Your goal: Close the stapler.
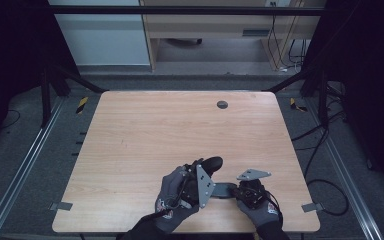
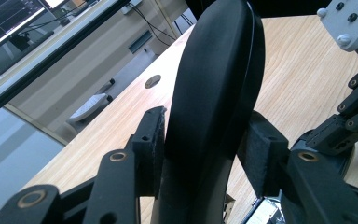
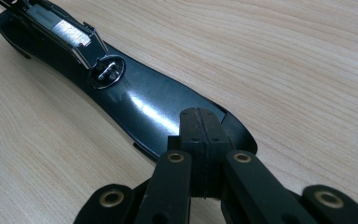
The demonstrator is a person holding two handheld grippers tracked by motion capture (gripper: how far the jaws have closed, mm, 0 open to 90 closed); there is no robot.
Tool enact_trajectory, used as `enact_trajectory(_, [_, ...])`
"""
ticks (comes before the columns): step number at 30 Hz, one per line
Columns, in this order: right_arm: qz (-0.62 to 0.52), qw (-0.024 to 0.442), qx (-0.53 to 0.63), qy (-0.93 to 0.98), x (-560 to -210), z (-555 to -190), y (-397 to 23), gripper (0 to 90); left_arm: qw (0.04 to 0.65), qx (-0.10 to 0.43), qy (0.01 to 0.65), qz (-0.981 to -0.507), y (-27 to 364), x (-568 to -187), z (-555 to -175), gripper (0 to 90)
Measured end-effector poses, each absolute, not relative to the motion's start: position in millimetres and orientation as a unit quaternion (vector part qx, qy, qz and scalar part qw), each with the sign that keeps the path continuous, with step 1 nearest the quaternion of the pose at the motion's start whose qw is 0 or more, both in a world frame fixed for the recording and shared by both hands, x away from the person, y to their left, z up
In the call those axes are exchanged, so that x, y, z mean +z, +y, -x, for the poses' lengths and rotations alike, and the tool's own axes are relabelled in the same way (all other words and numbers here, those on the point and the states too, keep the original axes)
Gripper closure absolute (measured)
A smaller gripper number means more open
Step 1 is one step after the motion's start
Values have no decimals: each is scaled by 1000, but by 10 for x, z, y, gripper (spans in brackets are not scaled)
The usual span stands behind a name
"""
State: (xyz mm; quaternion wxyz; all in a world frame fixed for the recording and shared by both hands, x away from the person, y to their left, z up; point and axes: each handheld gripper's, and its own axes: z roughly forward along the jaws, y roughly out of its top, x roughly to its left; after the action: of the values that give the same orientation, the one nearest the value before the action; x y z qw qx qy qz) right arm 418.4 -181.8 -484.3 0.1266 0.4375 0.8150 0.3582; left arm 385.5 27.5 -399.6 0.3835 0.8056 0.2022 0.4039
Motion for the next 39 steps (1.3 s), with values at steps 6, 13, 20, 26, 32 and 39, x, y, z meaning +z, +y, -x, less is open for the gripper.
enact_trajectory(6, [-432,132,358,817,-4851,-4190,-1825,900,379,404,196,-809,233,-4028,-3859,530])
enact_trajectory(13, [-433,129,359,817,-4848,-4186,-1824,900,375,405,190,-812,193,-4064,-3862,525])
enact_trajectory(20, [-433,132,358,817,-4851,-4185,-1821,900,370,408,181,-815,155,-4101,-3858,522])
enact_trajectory(26, [-431,132,360,817,-4853,-4185,-1822,900,366,409,175,-817,122,-4131,-3860,519])
enact_trajectory(32, [-433,133,357,817,-4851,-4181,-1824,900,362,409,170,-820,91,-4161,-3864,516])
enact_trajectory(39, [-431,132,363,816,-4858,-4177,-1829,900,358,408,164,-824,67,-4182,-3873,513])
